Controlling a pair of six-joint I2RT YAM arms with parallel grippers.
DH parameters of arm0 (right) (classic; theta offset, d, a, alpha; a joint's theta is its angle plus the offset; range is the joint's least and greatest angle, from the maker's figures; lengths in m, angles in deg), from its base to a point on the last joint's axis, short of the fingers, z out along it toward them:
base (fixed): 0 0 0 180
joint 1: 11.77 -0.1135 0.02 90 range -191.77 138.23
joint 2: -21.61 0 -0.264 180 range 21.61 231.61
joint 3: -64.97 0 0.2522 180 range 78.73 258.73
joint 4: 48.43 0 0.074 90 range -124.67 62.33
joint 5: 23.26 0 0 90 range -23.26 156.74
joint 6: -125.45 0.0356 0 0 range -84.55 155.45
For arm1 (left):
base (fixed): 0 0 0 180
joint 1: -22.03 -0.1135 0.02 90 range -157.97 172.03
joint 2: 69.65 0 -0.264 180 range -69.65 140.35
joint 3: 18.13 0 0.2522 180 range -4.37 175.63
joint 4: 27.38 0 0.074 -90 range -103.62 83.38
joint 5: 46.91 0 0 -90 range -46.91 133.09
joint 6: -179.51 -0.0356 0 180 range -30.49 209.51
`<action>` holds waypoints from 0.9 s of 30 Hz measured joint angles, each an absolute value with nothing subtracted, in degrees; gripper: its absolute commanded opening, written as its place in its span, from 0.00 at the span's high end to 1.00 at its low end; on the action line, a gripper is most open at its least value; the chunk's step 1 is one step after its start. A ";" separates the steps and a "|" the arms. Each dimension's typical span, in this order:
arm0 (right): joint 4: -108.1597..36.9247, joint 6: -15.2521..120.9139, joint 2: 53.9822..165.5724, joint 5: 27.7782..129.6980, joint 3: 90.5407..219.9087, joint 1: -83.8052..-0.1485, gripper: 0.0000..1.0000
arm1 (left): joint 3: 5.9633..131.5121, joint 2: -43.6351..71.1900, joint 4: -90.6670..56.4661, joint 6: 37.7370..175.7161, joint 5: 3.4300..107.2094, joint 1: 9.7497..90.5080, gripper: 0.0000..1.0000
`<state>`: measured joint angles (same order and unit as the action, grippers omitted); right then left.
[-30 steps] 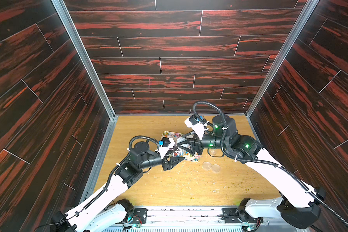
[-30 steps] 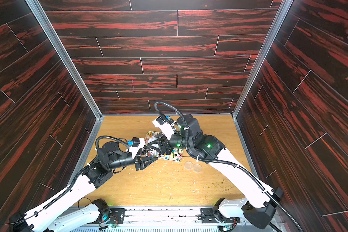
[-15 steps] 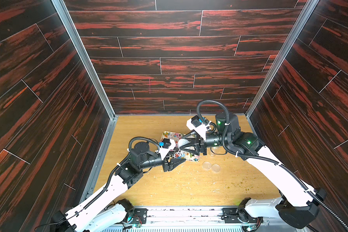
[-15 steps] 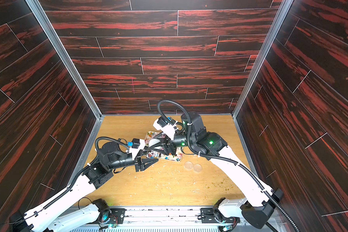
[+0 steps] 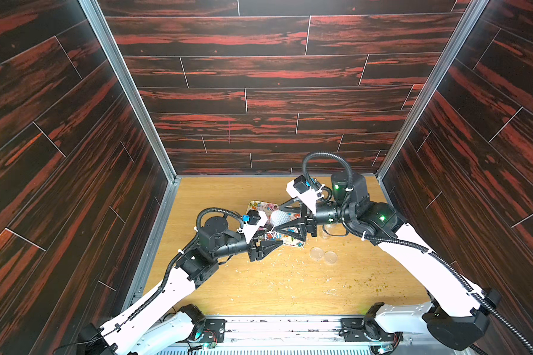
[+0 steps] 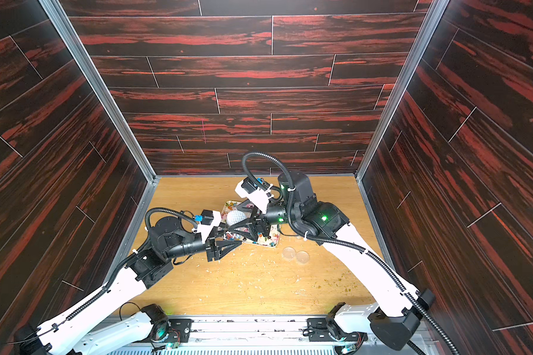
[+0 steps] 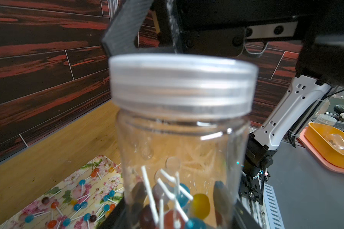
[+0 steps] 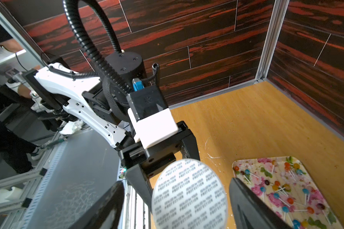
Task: Pour the candies out of the jar
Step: Unscrew the lid from the jar.
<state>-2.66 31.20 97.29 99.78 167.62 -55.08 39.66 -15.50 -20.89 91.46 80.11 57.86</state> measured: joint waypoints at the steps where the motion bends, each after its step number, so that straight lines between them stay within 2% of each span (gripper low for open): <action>1: -2.64 31.48 97.29 99.49 167.62 -55.11 0.01 | 39.66 -15.50 -20.86 91.48 80.08 57.86 0.58; 8: -2.53 38.30 96.61 92.91 168.45 -55.41 0.01 | 39.66 -15.50 -20.84 91.46 79.86 57.86 0.58; 10: -2.55 42.04 96.27 88.24 169.28 -56.37 0.02 | 39.66 -15.50 -20.84 91.46 79.67 57.86 0.58; 12: -2.46 45.84 95.35 82.38 169.50 -58.73 0.08 | 39.66 -15.50 -20.84 91.44 79.49 57.86 0.58; 15: -0.86 50.91 94.43 73.81 170.57 -63.26 0.13 | 39.66 -15.48 -20.84 91.44 79.45 57.86 0.58; 20: 3.57 57.58 94.58 61.26 173.71 -68.85 0.13 | 39.66 -15.37 -20.60 91.42 79.45 57.86 0.58; 27: 6.06 63.37 95.37 54.05 174.11 -71.41 0.14 | 39.66 -15.37 -20.38 91.42 79.45 57.86 0.58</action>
